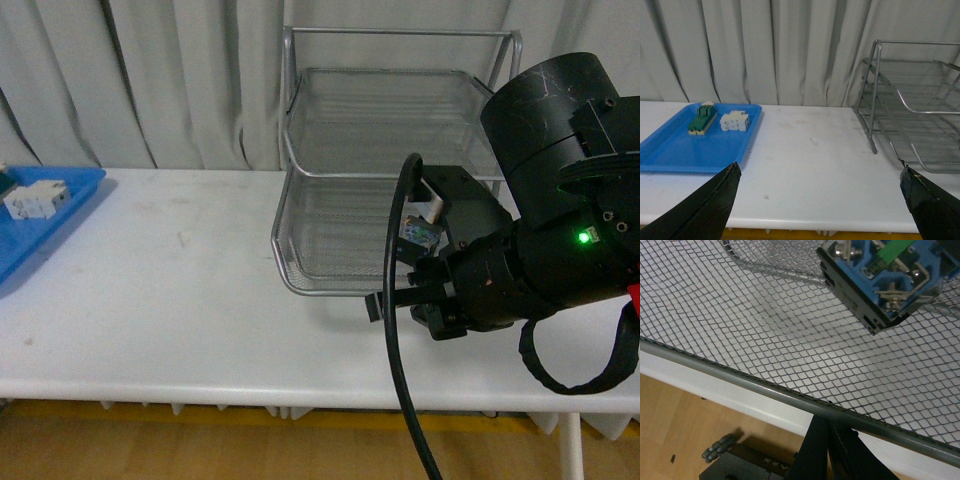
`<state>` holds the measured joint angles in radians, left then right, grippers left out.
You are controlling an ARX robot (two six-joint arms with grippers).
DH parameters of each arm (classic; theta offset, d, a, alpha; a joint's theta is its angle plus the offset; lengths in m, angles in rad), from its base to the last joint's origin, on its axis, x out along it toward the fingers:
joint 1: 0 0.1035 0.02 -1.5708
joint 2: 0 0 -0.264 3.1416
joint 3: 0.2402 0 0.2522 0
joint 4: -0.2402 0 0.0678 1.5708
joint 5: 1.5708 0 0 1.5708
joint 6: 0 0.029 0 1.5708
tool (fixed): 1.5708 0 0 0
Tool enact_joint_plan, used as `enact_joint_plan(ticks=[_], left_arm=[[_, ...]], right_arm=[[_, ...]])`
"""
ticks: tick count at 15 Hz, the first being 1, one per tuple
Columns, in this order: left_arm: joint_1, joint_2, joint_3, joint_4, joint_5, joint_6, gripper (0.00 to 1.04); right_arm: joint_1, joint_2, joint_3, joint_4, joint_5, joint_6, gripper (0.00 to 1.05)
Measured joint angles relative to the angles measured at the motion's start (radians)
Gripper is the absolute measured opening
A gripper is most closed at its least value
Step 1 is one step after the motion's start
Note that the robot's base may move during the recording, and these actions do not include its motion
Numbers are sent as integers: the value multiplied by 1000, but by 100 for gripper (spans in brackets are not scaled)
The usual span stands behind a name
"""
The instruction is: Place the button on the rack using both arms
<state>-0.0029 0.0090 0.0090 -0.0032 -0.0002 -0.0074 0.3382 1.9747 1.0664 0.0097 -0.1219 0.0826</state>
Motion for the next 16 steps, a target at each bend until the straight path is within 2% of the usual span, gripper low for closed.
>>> enact_joint_plan(ticks=[9, 16], left_arm=[[0, 0, 0, 0, 0, 0, 98], [0, 0, 0, 0, 0, 0, 98]], right_arm=[[-100, 135, 179, 47, 62, -66, 2], [-148, 153, 214, 94, 102, -83, 2]])
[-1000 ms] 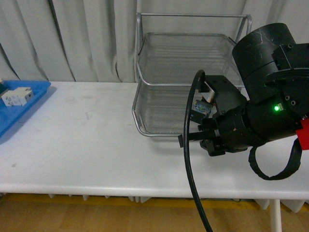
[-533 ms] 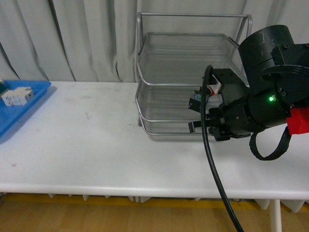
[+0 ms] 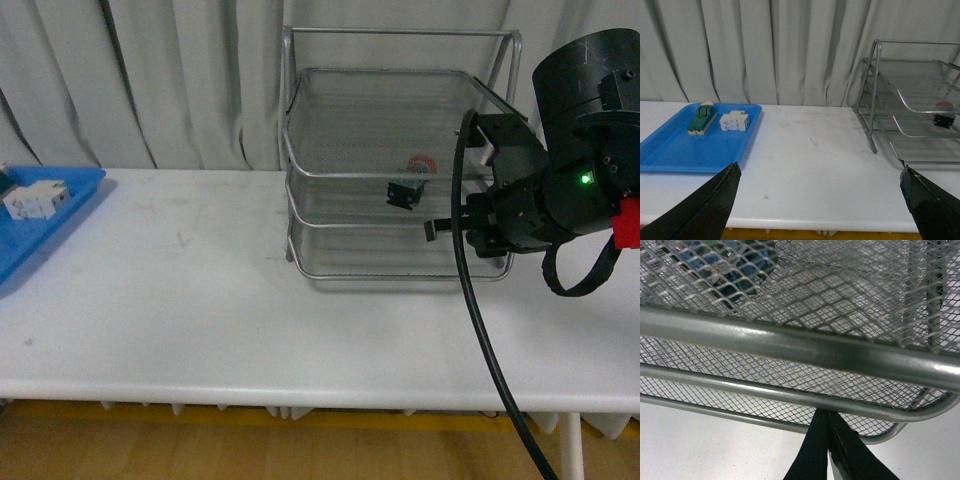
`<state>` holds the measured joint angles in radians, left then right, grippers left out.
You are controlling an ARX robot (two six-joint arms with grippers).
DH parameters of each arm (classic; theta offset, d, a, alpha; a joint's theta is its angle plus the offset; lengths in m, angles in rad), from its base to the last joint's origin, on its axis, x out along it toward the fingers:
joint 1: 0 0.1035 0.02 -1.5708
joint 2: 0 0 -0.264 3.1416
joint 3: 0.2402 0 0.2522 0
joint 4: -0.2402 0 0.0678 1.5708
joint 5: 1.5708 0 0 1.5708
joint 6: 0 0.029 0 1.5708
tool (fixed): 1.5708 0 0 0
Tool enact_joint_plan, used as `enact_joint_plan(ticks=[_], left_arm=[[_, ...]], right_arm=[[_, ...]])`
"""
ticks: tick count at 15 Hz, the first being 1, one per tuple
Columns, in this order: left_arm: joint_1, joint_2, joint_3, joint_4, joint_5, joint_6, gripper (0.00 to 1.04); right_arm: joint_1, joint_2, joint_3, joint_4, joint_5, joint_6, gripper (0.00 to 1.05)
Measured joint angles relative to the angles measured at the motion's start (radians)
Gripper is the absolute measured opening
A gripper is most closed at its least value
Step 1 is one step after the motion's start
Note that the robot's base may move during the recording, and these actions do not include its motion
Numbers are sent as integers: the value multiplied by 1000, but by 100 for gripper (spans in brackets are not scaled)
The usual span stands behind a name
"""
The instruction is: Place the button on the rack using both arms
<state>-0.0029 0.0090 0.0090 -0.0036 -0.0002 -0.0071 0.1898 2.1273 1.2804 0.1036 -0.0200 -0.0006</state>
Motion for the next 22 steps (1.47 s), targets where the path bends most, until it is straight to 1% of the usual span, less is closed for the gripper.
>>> enact_joint_plan(ticks=[2, 4, 5, 8, 10, 12, 14, 15, 16, 17, 19, 20, 22], left_arm=[[0, 0, 0, 0, 0, 0, 98], [0, 0, 0, 0, 0, 0, 98], [0, 0, 0, 0, 0, 0, 98], [0, 0, 0, 0, 0, 0, 98], [0, 0, 0, 0, 0, 0, 98], [0, 0, 0, 0, 0, 0, 98], [0, 0, 0, 0, 0, 0, 98], [0, 0, 0, 0, 0, 0, 98], [0, 0, 0, 0, 0, 0, 98], [0, 0, 0, 0, 0, 0, 98], [0, 0, 0, 0, 0, 0, 98], [0, 0, 0, 0, 0, 0, 98], [0, 0, 0, 0, 0, 0, 98]], right_arm=[[3, -1, -10, 11, -3, 0, 2], [15, -24, -44, -3, -27, 8, 2], [33, -102, -110, -13, -69, 24, 2], [37, -358, -301, 72, -149, 70, 2], [5, -508, -424, 111, -200, 116, 2], [-81, -644, -499, 114, -233, 161, 2], [-169, -708, -501, 129, -238, 188, 2], [-195, -718, -567, 374, -129, 152, 2], [-203, -768, -667, 524, -23, 97, 2], [-195, -855, -773, 589, 10, 52, 2], [-195, -1069, -858, 501, 15, 21, 2], [-195, -1167, -912, 496, 15, 14, 2], [-195, -1242, -998, 504, 17, 7, 2]])
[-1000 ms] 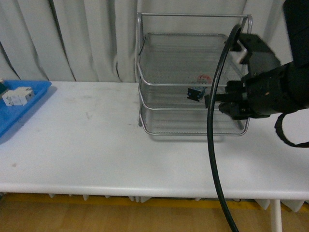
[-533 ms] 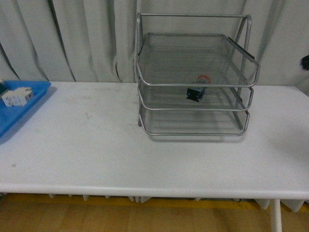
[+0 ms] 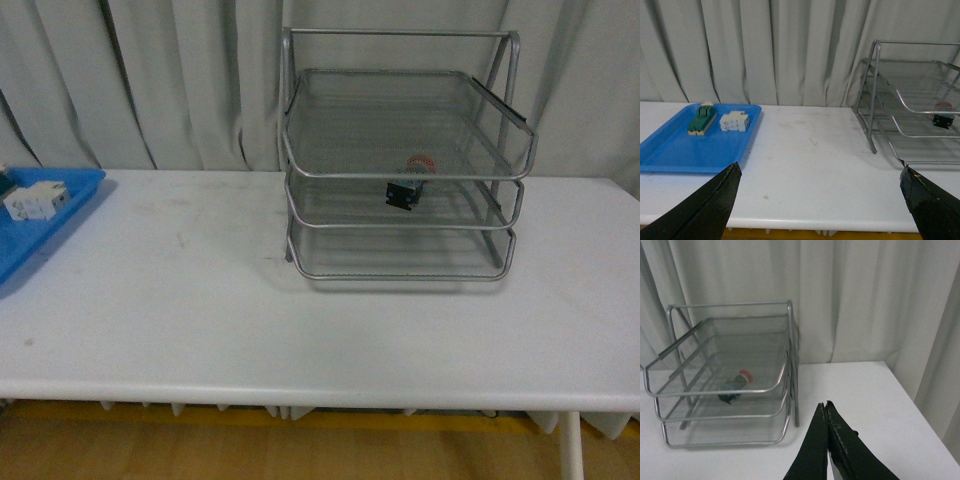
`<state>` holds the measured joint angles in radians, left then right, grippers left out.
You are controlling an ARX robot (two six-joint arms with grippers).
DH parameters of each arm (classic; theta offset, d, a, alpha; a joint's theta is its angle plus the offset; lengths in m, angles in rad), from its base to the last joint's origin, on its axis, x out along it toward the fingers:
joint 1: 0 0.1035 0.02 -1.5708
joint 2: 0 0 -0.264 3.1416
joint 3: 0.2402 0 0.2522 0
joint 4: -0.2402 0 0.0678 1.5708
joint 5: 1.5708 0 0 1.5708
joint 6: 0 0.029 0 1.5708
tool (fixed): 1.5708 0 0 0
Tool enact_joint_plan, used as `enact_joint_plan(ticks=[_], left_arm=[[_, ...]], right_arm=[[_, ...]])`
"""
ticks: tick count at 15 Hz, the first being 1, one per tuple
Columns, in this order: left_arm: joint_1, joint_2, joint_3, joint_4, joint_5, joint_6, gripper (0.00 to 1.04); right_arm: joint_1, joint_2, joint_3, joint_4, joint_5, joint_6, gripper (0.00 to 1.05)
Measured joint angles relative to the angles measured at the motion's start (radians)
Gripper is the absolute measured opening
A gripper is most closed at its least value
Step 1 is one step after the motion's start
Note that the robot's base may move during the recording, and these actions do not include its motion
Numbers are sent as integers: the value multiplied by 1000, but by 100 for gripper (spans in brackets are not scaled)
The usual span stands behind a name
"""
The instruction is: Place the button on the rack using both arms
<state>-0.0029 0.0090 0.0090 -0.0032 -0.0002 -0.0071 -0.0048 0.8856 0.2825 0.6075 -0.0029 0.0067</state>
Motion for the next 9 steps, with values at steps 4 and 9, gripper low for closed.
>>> enact_joint_plan(ticks=[4, 9], left_arm=[[0, 0, 0, 0, 0, 0, 98], [0, 0, 0, 0, 0, 0, 98]], right_arm=[[0, -117, -108, -8, 0, 0, 2], [0, -300, -205, -101, 0, 0, 2]])
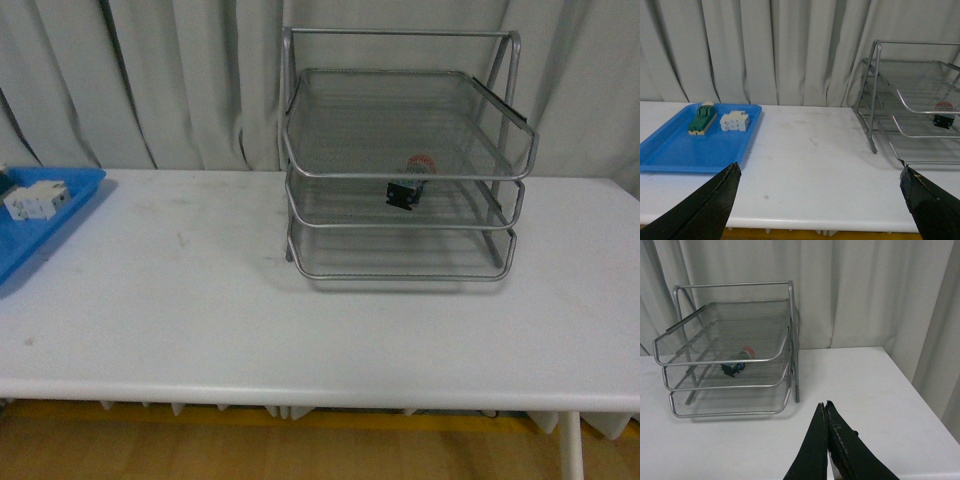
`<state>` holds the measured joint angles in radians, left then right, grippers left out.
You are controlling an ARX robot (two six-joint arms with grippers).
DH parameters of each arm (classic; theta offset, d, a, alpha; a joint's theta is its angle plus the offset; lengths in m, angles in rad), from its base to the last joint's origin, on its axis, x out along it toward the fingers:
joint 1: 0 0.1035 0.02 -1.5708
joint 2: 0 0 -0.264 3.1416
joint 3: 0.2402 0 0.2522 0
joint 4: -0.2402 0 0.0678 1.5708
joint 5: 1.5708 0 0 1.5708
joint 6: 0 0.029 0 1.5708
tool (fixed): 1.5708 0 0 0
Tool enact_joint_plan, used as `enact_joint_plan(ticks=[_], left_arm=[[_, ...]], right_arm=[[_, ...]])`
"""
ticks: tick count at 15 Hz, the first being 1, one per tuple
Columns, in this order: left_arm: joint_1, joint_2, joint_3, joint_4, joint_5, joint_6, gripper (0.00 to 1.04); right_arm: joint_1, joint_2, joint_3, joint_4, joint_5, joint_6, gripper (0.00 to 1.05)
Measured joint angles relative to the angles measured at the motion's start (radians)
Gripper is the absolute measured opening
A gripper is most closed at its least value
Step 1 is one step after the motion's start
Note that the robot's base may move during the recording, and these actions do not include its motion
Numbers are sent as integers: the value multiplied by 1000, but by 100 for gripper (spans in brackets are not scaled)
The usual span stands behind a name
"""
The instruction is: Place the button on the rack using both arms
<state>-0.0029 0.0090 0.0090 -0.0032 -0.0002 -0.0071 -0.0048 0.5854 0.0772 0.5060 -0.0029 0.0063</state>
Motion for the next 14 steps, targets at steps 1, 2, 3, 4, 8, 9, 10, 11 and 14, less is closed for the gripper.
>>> enact_joint_plan(ticks=[1, 2, 3, 4, 8, 9, 10, 11, 14], left_arm=[[0, 0, 0, 0, 0, 0, 98], [0, 0, 0, 0, 0, 0, 98], [0, 0, 0, 0, 0, 0, 98], [0, 0, 0, 0, 0, 0, 98], [0, 0, 0, 0, 0, 0, 98], [0, 0, 0, 0, 0, 0, 98], [0, 0, 0, 0, 0, 0, 98], [0, 0, 0, 0, 0, 0, 98], [0, 0, 0, 0, 0, 0, 98]], right_arm=[[0, -42, -17, -29, 0, 0, 2], [0, -134, -47, -69, 0, 0, 2], [0, -211, -67, -132, 0, 0, 2], [0, -244, -67, -156, 0, 0, 2], [0, -309, -67, -229, 0, 0, 2], [0, -316, -67, -233, 0, 0, 2], [0, -327, -67, -243, 0, 0, 2], [0, -336, -67, -253, 0, 0, 2], [0, -351, -67, -269, 0, 0, 2]])
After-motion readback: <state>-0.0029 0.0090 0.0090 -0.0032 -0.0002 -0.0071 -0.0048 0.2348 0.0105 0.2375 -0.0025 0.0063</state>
